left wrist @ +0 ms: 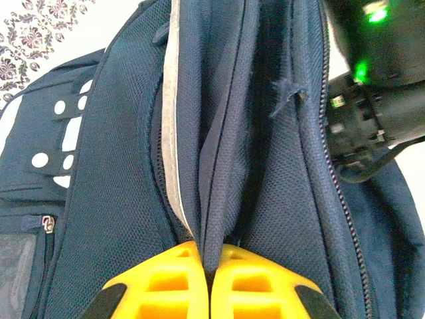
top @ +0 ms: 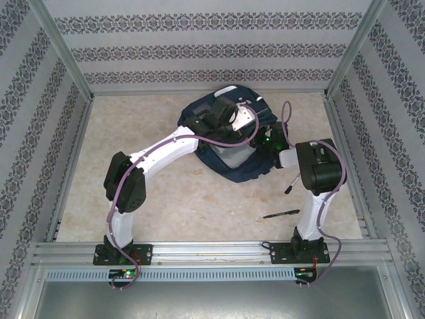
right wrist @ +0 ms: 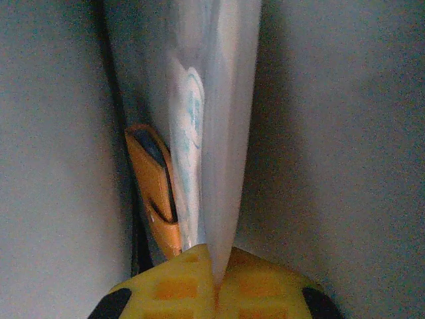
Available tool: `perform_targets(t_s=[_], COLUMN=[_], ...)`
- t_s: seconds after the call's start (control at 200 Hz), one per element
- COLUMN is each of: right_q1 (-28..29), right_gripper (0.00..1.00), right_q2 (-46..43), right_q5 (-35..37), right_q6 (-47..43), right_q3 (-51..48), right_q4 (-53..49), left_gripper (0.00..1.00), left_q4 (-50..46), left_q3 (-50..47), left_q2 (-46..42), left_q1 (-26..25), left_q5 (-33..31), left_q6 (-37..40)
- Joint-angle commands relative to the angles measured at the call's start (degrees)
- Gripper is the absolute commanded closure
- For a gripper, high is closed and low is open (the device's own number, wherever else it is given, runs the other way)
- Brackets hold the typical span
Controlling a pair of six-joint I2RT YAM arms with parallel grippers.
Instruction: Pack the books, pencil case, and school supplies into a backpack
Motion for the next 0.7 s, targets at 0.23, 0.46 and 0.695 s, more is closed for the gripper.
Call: perform_targets(t_s=[0.23,0.46,0.695], right_q1=[2.9,0.6,-2.4], right_gripper=[0.83,0.6,0.48], right_q2=[7.5,-2.3,-13.0], right_q5=[1.9,1.3,2.1], right_q6=[5.7,0.5,-6.5], right_q3=[7.9,4.7,-1.7], right_q4=[6.9,-15.4,-28.8], left_gripper=[1.0,1.0,1.0], left_q4=[7.7,5.0,3.4], left_q3=[1.0,1.9,1.5], left_q2=[-4.4,-1.2,0.4], left_q1=[-0.4,0.1,1.3], left_q5=[5.2,3.1,2.3], left_q6=[1.5,1.2,0.1])
